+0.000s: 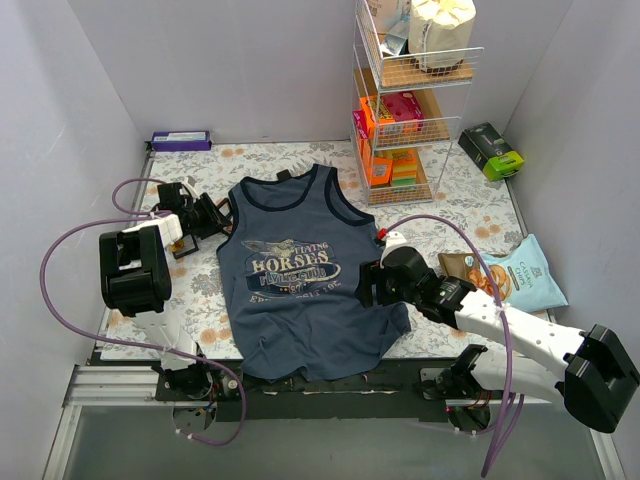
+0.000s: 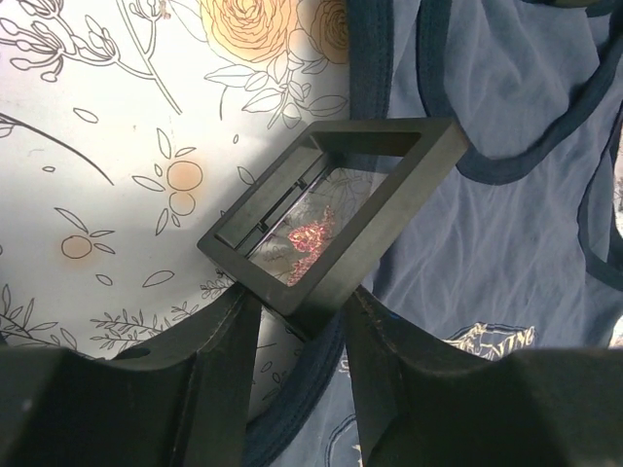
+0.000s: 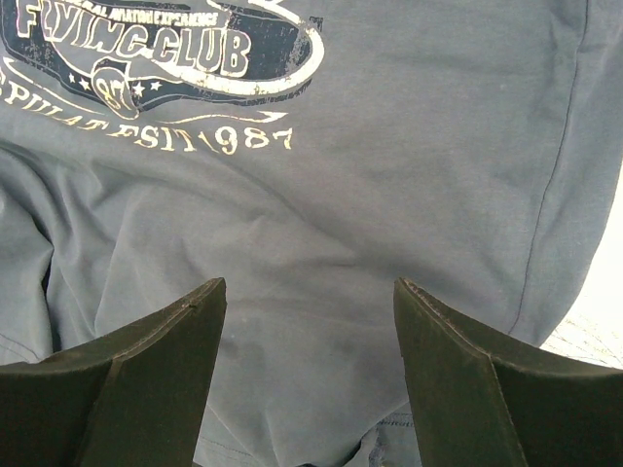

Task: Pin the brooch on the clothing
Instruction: Pick up the brooch from the brooch box.

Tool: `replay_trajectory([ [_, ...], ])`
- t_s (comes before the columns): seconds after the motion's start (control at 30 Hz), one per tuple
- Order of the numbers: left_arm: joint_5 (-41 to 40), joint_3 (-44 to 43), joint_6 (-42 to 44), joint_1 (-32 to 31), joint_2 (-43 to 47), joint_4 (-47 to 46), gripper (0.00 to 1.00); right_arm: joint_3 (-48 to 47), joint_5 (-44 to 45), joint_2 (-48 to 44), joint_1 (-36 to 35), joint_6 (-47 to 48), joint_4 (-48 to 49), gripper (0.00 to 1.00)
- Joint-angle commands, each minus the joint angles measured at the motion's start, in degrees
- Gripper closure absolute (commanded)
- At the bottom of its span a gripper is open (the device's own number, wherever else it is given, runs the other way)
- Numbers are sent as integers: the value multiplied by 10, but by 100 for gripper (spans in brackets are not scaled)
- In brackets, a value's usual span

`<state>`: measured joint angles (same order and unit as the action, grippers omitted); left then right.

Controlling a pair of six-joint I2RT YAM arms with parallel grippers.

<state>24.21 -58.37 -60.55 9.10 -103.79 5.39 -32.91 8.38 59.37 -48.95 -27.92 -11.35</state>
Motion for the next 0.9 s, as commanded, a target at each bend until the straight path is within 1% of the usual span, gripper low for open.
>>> replay_trajectory([
  [0.0,29,-10,-6,5,2,-17,63,-18,-4,6,-5,-3,30,23],
  [0.2,45,-10,-14,4,-8,-22,63,-17,-6,10,-6,-4,31,24],
  [0.47,44,-11,-16,4,-18,-17,62,-17,-4,7,-8,-4,30,24],
  [0.83,106,6,-56,4,-15,-51,65,-17,-3,13,-10,-6,29,24],
  [0.87,110,10,-62,4,-15,-68,66,-17,-2,14,-10,-6,29,24],
])
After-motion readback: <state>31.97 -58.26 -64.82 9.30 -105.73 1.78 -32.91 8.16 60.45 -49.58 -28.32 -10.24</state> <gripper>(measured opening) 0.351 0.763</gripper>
